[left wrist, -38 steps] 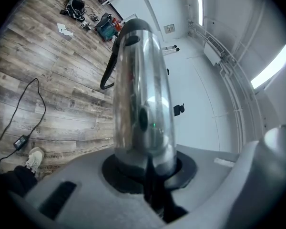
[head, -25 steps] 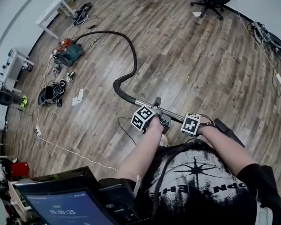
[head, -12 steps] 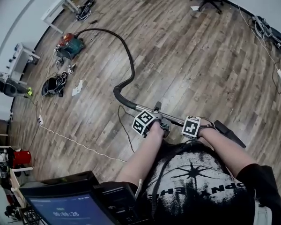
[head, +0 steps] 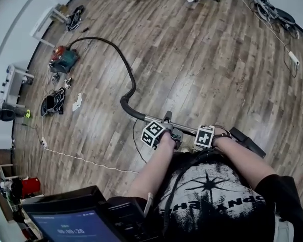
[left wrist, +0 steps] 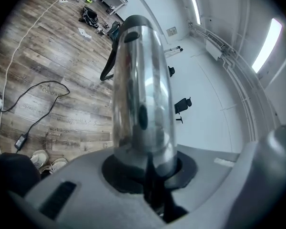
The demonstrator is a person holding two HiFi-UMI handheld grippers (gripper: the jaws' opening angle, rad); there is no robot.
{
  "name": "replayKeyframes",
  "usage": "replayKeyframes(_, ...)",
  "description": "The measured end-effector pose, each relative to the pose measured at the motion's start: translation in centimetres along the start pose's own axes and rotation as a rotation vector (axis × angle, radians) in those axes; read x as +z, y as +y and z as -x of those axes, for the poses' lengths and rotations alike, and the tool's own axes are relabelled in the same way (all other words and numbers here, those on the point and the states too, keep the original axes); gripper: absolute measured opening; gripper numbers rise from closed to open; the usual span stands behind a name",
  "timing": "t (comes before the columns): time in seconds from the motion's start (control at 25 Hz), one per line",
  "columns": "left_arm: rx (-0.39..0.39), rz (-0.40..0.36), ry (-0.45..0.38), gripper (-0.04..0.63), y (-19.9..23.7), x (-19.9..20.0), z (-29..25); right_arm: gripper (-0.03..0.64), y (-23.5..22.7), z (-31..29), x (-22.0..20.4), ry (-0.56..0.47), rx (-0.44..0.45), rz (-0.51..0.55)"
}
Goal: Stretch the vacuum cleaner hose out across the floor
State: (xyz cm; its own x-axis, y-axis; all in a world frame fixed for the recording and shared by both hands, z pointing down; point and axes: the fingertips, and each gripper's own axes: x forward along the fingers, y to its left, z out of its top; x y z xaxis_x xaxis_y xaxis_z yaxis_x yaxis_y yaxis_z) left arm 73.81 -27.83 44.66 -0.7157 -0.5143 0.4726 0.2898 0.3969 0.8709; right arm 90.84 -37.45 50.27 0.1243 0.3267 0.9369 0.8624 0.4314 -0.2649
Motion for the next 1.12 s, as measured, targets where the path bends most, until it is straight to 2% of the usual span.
replayKeyframes(0.16,-0.035,-0.012,0.051,0.052,-0.2,-2.0,-0.3,0.066,0.8,0.0,-1.7,0.011,-0.042,-0.053)
replayKeyframes(0.44,-0.070,-0.023,0.186,0.052,1.2,-5.9,1.4,0.064,5.2,-1.0,-3.8,0.033,-0.095,-0.187)
replayKeyframes(0.8,-0.050,-0.047,0.342,0.052,3.2,-12.4,1.6,0.078,8.7,-2.0,-8.2,0.034,-0.183,-0.341)
replayKeyframes(1.0,-0.059,-0.094,0.364,0.052,2.2,-15.3,1.4,0.075,8.9,-1.6,-10.6,0.009,-0.241,-0.378)
replayKeyframes(1.12,-0.058,-0.107,0.364,0.052,1.2,-17.3,1.0,0.072,8.9,-0.8,-12.5,-0.008,-0.241,-0.383)
